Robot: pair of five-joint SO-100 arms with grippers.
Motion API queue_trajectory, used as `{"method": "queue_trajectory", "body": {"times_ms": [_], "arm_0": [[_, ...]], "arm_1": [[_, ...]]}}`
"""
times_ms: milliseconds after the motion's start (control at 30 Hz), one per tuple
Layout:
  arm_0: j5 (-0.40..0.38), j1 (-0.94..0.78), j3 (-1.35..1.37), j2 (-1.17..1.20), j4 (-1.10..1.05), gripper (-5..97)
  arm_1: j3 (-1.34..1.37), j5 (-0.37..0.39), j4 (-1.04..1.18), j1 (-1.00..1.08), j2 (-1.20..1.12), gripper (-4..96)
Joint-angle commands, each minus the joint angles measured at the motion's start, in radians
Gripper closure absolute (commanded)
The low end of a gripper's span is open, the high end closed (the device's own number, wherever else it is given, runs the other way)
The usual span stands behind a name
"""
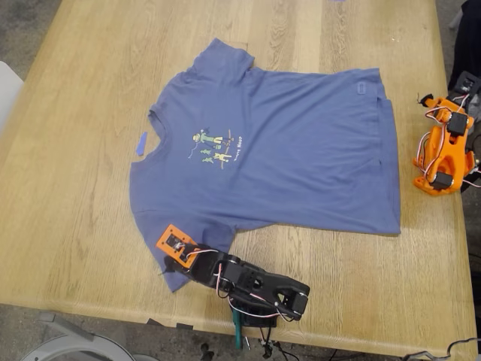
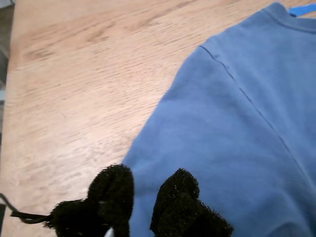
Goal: Fold a T-shirt
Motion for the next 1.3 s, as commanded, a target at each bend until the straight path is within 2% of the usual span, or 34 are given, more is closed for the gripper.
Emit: {"method": "queue_trajectory", "body": {"times_ms": [0, 167, 300, 567, 633, 733, 900, 1067, 1267], "arm_0": [[-0.060, 0.031, -0.175, 0.120, 0.123, 75], [-0.029, 0.103, -0.359, 0.114, 0.127, 70], [-0.008, 0.127, -0.548, 0.015, 0.173, 69], [0.052, 0.201, -1.092, -0.520, 0.268, 68], [0.094, 0.244, -1.181, -0.644, 0.268, 67], [0.100, 0.328, -1.241, -0.793, 0.241, 66], [0.092, 0.476, -1.192, -0.939, 0.052, 68], [0.133, 0.506, -1.189, -1.106, -0.060, 68], [0.146, 0.514, -1.180, -1.353, -0.400, 67]], "arm_1": [[-0.094, 0.011, 0.006, -0.061, 0.008, 62.1], [-0.327, 0.020, 0.087, -0.202, 0.008, 61.9], [-0.515, 0.020, 0.178, -0.265, 0.006, 60.6], [-0.902, -0.015, 0.417, -0.509, -0.075, 60.3], [-0.950, -0.034, 0.374, -0.581, -0.121, 60.0], [-0.940, -0.055, 0.264, -0.744, -0.153, 59.2], [-0.853, -0.081, 0.140, -0.957, -0.175, 60.2], [-0.913, -0.061, -0.005, -1.140, -0.364, 61.3], [-0.890, -0.029, -0.288, -1.378, -0.624, 63.7]]}}
